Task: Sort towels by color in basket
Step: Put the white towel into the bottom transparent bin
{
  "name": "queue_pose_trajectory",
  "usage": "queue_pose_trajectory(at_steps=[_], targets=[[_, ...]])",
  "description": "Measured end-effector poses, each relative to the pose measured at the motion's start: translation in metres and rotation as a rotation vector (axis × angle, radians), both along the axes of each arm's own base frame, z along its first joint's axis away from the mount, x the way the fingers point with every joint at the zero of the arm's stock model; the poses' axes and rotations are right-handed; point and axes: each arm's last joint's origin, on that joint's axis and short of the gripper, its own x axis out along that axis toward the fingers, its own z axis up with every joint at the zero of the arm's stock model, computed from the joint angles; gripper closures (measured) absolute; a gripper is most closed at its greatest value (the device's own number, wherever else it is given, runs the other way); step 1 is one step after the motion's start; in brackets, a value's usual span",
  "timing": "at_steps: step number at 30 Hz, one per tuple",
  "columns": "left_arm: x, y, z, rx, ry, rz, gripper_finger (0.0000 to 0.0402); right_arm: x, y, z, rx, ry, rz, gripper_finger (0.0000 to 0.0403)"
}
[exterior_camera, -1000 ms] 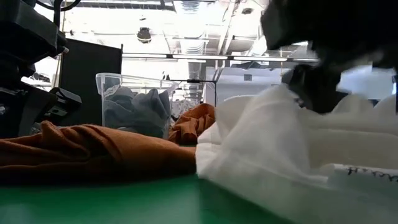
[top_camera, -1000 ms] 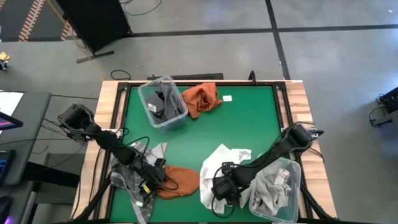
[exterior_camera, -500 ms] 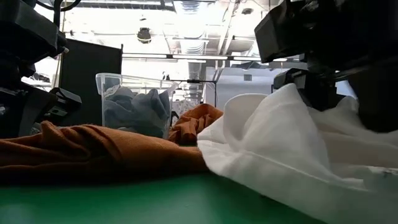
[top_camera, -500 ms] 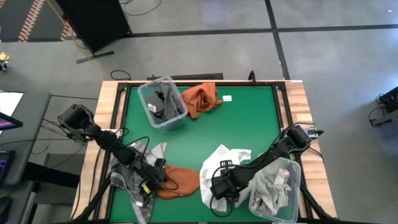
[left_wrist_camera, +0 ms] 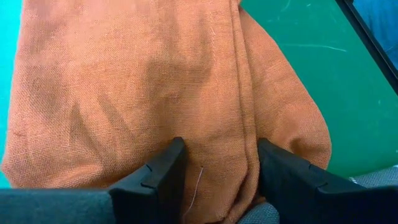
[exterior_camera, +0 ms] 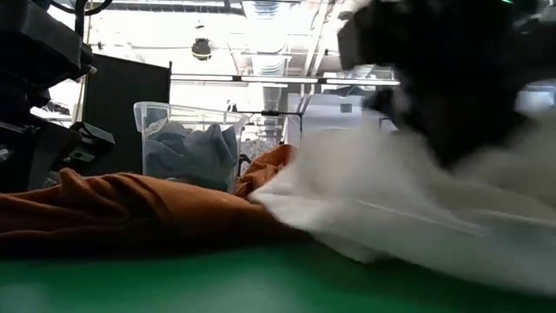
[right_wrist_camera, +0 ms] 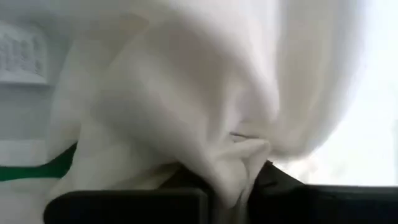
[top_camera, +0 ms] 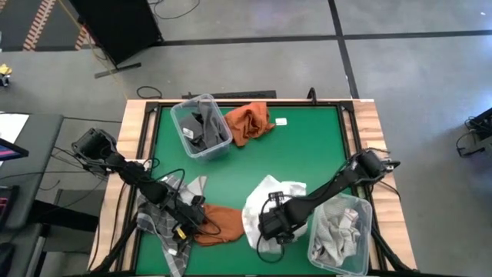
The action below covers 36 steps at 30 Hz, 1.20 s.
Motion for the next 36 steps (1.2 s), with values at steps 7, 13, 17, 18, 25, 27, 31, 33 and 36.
queue_pose_trajectory(at_steps=[7, 13, 17, 18, 25, 27, 31, 33, 36], targets=[[0.000, 0.000, 0.000, 0.003, -0.001, 0.004, 0.0219, -0.026, -0.011, 0.086, -0.071, -0.294, -0.068, 0.0346], [0.000, 0.000, 0.000, 0.000, 0.001, 0.011, 0.0219, -0.081, -0.010, 0.151, -0.055, -0.435, -0.018, 0.0346], [0.000, 0.000, 0.000, 0.001, 0.000, 0.011, 0.0219, -0.123, -0.009, 0.181, 0.038, -0.500, -0.061, 0.0346], [0.000, 0.000, 0.000, 0.003, -0.001, 0.011, 0.0219, -0.134, -0.010, 0.187, 0.061, -0.516, -0.072, 0.0346], [0.002, 0.003, 0.000, 0.011, -0.006, 0.027, 0.0219, -0.199, -0.014, 0.200, 0.186, -0.436, -0.260, 0.0346], [0.002, 0.004, 0.000, 0.011, -0.006, 0.031, 0.0219, -0.213, -0.013, 0.197, 0.207, -0.367, -0.343, 0.0346], [0.004, 0.006, 0.000, 0.013, -0.006, 0.040, 0.0219, -0.226, -0.001, 0.189, 0.246, -0.294, -0.469, 0.0346], [0.005, 0.008, 0.000, 0.019, -0.010, 0.040, 0.0219, -0.228, 0.008, 0.184, 0.253, -0.277, -0.498, 0.0346], [0.007, 0.010, 0.000, 0.023, -0.012, 0.047, 0.0219, -0.226, 0.019, 0.165, 0.240, -0.195, -0.545, 0.0346]])
